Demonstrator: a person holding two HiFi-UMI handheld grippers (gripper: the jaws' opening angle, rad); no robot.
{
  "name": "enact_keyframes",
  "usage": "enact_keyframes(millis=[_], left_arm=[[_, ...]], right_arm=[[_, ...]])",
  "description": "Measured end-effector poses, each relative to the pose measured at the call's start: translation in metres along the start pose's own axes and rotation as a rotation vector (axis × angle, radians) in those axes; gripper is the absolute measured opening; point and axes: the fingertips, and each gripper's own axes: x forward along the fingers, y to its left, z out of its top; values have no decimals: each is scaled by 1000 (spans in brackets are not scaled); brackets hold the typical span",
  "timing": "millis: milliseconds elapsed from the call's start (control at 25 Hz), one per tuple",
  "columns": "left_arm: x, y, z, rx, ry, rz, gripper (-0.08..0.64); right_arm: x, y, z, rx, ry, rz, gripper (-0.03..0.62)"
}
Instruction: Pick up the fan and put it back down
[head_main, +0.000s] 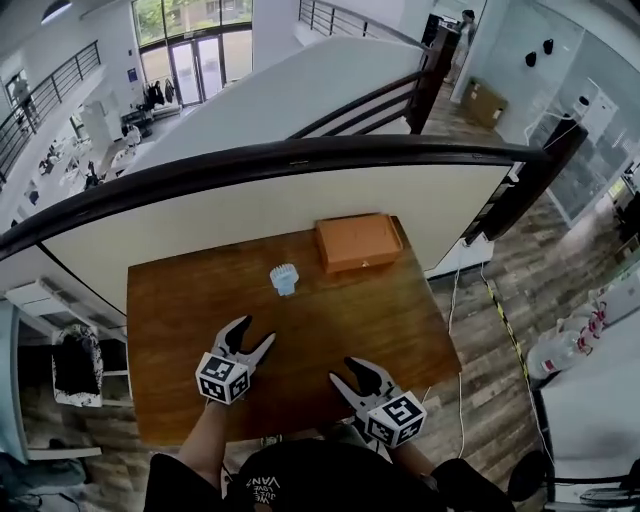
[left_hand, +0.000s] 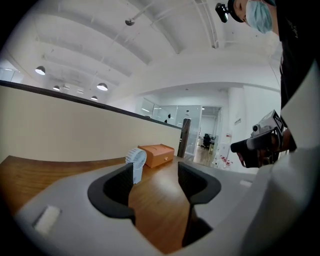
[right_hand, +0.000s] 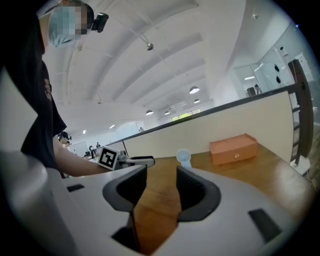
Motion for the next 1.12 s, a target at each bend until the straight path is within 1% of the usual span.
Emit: enact_keyframes(millis=[160, 320, 480, 560, 680, 800, 960, 1120], left_arm=[[34, 8, -2, -9, 18, 59, 272], [70, 16, -10, -24, 44, 108, 287], [100, 34, -15, -43, 71, 171, 326], [110, 44, -19, -52, 89, 188, 352], [124, 55, -20, -43, 98, 182, 371], [140, 62, -18, -19, 101, 160, 379], [153, 72, -17, -3, 102, 131, 380], [160, 73, -19, 15, 112, 78, 379]], right_arm=[[7, -30, 6, 1, 13, 79, 153], [9, -59, 4, 9, 47, 139, 153], [8, -86, 2, 4, 103, 195, 153], [9, -92, 4, -9, 119, 225, 153], [15, -98, 5, -19, 133, 250, 153], [16, -108, 3, -11, 149, 255, 153], [17, -118, 2, -3, 160, 250, 153], [14, -128, 1, -8, 173, 229, 153]])
